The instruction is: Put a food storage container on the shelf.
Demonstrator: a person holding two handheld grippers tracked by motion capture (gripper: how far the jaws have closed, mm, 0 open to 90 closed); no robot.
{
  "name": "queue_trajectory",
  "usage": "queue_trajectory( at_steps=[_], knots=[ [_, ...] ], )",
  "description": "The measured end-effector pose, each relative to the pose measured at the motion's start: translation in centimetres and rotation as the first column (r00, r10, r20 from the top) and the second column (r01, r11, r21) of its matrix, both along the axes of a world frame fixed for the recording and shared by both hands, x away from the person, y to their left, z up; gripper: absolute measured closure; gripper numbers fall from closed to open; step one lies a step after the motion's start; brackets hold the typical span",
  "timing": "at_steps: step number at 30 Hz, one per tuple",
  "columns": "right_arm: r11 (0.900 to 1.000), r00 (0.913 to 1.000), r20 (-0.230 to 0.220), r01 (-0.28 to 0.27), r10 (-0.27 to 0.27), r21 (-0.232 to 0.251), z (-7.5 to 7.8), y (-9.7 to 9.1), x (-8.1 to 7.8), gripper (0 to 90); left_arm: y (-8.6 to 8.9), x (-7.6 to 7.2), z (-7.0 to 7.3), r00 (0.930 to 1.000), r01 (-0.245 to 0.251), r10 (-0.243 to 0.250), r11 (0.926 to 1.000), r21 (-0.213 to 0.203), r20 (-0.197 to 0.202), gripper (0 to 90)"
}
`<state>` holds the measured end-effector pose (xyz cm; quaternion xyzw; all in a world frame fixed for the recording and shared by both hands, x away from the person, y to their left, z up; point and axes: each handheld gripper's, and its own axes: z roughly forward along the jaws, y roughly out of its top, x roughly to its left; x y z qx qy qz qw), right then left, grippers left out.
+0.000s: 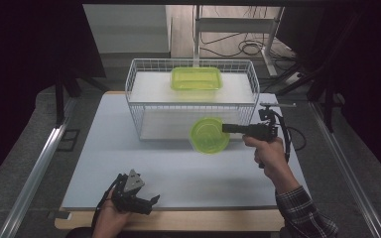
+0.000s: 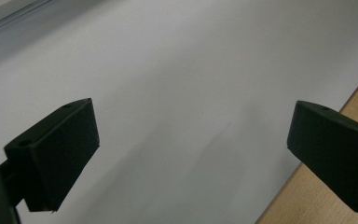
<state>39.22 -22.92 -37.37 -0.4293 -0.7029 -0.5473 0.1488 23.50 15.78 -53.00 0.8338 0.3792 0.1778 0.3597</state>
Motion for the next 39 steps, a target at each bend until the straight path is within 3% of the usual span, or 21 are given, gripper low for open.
queue_trajectory(
  at_steps=[12, 19, 39],
  knots=[
    [0.9996, 0.9991, 0.034, 0.023, -0.023, 0.018, 3.3, 0.8, 1.6, 81.3, 0.1, 0.1, -0.1, 1.0000, -0.004, 0.004, 1.0000, -0.001, -0.008, 1.5],
    [0.9992, 0.9981, 0.050, 0.036, -0.037, 0.018, 5.1, 1.4, 2.5, 81.3, 0.4, 0.1, 0.1, 0.9997, -0.013, 0.013, 0.9995, -0.030, -0.019, 1.3],
    [0.9932, 0.9890, 0.091, 0.116, -0.117, 0.013, 9.9, 3.2, 5.7, 81.2, 0.3, 0.3, -0.2, 0.9978, -0.025, 0.026, 0.9994, 0.025, -0.061, 1.8]
  ],
)
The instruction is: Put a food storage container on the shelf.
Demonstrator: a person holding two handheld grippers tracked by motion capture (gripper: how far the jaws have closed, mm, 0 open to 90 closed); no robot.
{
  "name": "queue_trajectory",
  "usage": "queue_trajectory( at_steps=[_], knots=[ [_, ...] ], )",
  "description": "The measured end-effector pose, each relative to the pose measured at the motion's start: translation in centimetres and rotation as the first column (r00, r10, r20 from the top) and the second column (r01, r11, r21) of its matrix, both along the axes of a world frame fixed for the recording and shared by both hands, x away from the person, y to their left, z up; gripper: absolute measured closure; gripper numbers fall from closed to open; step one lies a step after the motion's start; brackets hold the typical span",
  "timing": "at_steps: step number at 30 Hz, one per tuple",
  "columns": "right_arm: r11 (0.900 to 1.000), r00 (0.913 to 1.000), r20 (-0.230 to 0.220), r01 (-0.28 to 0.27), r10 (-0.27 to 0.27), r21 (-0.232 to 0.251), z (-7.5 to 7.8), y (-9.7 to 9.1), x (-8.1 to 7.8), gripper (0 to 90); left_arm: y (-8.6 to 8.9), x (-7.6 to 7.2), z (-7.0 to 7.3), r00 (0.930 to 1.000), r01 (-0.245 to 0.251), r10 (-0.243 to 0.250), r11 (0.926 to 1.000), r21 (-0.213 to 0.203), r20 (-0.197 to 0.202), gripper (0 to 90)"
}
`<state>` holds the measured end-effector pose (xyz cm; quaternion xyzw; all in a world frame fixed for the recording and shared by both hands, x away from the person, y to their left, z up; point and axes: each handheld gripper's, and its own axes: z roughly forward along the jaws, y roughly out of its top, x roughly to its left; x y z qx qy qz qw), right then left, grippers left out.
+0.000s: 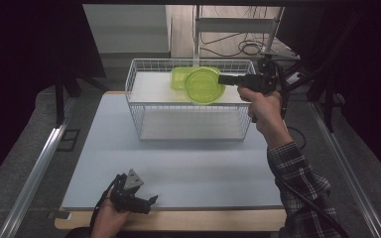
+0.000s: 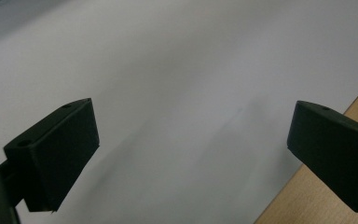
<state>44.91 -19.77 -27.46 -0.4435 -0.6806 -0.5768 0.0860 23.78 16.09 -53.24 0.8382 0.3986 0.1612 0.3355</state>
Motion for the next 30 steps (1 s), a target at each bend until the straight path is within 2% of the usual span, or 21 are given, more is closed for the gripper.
queue_trajectory(
  at_steps=[13, 24, 30],
  knots=[
    [0.9971, 0.9972, 0.004, 0.075, -0.075, -0.017, 1.5, 0.9, 2.1, 81.2, -0.1, 0.0, -0.1, 1.0000, 0.000, 0.000, 1.0000, 0.000, -0.004, 1.9],
    [0.9918, 0.9924, 0.007, 0.123, -0.123, -0.034, 1.6, 2.4, 3.9, 81.1, 0.0, 0.0, -0.1, 1.0000, 0.005, -0.005, 1.0000, -0.003, 0.000, 1.9],
    [0.9896, 0.9900, -0.005, 0.141, -0.141, -0.030, 1.1, 2.9, 4.9, 81.0, 0.0, 0.0, -0.1, 1.0000, 0.008, -0.008, 1.0000, -0.001, 0.002, 1.9]
  ],
)
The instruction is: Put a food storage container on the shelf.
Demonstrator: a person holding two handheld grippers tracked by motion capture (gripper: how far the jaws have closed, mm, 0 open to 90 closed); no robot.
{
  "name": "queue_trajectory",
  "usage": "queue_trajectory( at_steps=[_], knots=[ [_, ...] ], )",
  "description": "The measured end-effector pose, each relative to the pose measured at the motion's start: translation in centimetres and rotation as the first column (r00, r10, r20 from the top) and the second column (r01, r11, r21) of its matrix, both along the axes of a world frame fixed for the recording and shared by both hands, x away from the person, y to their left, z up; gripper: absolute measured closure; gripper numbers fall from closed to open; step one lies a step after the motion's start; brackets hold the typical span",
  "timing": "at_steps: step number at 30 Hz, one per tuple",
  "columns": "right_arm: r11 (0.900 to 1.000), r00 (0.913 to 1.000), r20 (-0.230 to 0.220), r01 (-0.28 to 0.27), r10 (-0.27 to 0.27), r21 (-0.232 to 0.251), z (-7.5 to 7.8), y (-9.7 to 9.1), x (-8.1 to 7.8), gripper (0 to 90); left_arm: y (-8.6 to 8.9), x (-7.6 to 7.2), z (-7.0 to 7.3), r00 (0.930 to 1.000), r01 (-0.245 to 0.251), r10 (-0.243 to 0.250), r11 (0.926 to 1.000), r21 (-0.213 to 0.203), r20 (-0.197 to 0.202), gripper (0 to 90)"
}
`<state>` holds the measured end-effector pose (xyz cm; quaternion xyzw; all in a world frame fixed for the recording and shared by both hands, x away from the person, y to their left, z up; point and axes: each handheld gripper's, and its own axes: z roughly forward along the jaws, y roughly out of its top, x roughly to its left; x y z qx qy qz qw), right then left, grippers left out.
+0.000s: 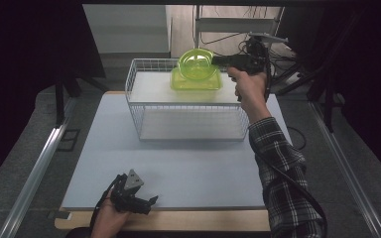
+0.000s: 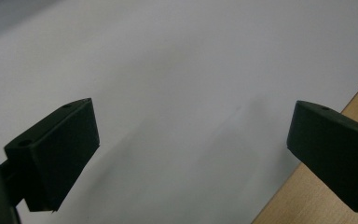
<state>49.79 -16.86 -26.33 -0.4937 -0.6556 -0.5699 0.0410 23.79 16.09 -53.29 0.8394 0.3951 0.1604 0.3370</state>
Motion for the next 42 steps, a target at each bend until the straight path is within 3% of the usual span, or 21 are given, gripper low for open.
queue_trajectory(
  at_steps=[8, 16, 20, 24, 42],
  knots=[
    [0.9994, 0.9994, -0.008, 0.034, -0.035, -0.010, -0.4, 0.4, 0.5, 79.9, 0.0, 0.0, 0.0, 1.0000, 0.002, -0.002, 1.0000, 0.001, 0.000, 1.9],
    [0.9894, 0.9954, 0.030, 0.093, -0.090, -0.111, -0.2, 0.9, 0.4, 77.1, -0.1, 0.0, -0.1, 1.0000, 0.006, -0.006, 1.0000, 0.004, -0.002, 1.9],
    [0.9836, 0.9933, 0.043, 0.113, -0.108, -0.141, -0.5, 1.3, 0.5, 70.9, -0.1, 0.0, -0.1, 1.0000, 0.007, -0.007, 1.0000, 0.006, -0.005, 1.9],
    [0.9851, 0.9936, 0.044, 0.109, -0.104, -0.133, -0.6, 1.2, 0.5, 69.9, -0.1, 0.0, -0.1, 1.0000, 0.006, -0.006, 1.0000, 0.005, -0.005, 1.9],
    [0.9915, 0.9970, 0.070, 0.041, -0.032, -0.124, -0.4, 0.0, -0.6, 42.1, -0.1, 0.0, -0.1, 1.0000, 0.004, -0.004, 1.0000, 0.006, -0.006, 1.9]
  ],
)
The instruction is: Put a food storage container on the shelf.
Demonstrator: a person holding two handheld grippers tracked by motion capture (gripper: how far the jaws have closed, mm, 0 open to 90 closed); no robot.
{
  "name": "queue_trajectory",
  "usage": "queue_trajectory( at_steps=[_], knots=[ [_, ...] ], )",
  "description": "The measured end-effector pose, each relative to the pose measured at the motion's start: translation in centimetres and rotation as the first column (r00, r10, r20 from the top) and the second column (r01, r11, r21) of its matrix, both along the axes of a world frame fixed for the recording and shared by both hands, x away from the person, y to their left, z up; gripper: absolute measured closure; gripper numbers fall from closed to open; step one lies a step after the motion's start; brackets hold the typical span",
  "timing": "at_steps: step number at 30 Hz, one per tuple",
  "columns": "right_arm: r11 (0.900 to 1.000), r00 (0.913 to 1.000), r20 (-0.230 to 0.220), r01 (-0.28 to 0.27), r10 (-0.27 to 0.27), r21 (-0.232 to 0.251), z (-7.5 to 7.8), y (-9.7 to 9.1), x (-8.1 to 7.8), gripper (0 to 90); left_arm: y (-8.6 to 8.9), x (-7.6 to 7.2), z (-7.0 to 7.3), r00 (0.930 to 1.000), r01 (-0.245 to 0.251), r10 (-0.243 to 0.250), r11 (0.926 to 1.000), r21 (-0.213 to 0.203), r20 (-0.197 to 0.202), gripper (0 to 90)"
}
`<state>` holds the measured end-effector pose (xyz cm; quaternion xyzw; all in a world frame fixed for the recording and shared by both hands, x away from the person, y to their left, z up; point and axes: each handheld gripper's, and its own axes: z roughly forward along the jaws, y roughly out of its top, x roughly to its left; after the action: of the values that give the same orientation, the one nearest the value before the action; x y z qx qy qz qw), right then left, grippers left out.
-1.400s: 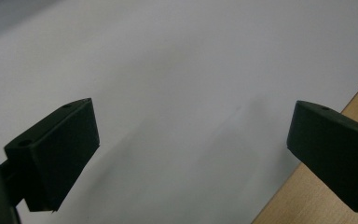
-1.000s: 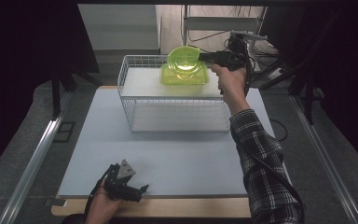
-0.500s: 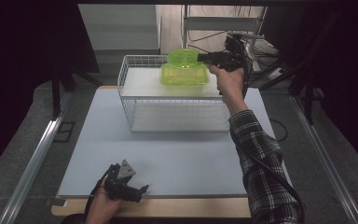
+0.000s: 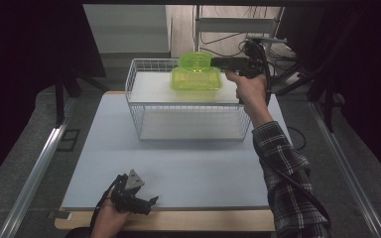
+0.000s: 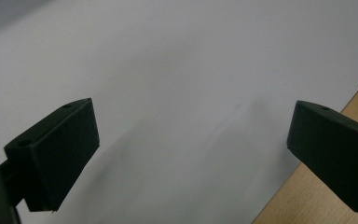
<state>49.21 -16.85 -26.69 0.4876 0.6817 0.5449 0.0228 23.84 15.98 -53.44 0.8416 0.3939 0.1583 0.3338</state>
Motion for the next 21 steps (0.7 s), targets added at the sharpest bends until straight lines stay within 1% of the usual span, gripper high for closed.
queue_trajectory(
  at_steps=[2, 8, 16, 21],
  knots=[
    [0.9999, 0.9999, 0.005, -0.009, 0.009, -0.005, 0.0, -0.1, -0.2, 39.3, 0.0, 0.0, 0.0, 1.0000, 0.001, -0.001, 1.0000, -0.001, 0.000, 1.9],
    [0.9987, 0.9988, 0.035, -0.032, 0.033, -0.039, -0.3, -0.5, -1.1, 34.7, 0.0, 0.1, 0.0, 1.0000, -0.001, 0.001, 1.0000, 0.001, -0.001, 1.9],
    [0.9944, 0.9947, 0.075, -0.064, 0.070, -0.085, -0.6, -0.7, -2.5, 31.0, -0.1, 0.1, 0.0, 1.0000, -0.001, 0.001, 1.0000, 0.002, 0.000, 1.9],
    [0.9915, 0.9920, 0.083, -0.088, 0.096, -0.096, -1.2, -0.6, -3.5, 28.9, -0.1, 0.1, 0.0, 1.0000, -0.001, 0.001, 1.0000, 0.001, 0.005, 1.9]
  ],
)
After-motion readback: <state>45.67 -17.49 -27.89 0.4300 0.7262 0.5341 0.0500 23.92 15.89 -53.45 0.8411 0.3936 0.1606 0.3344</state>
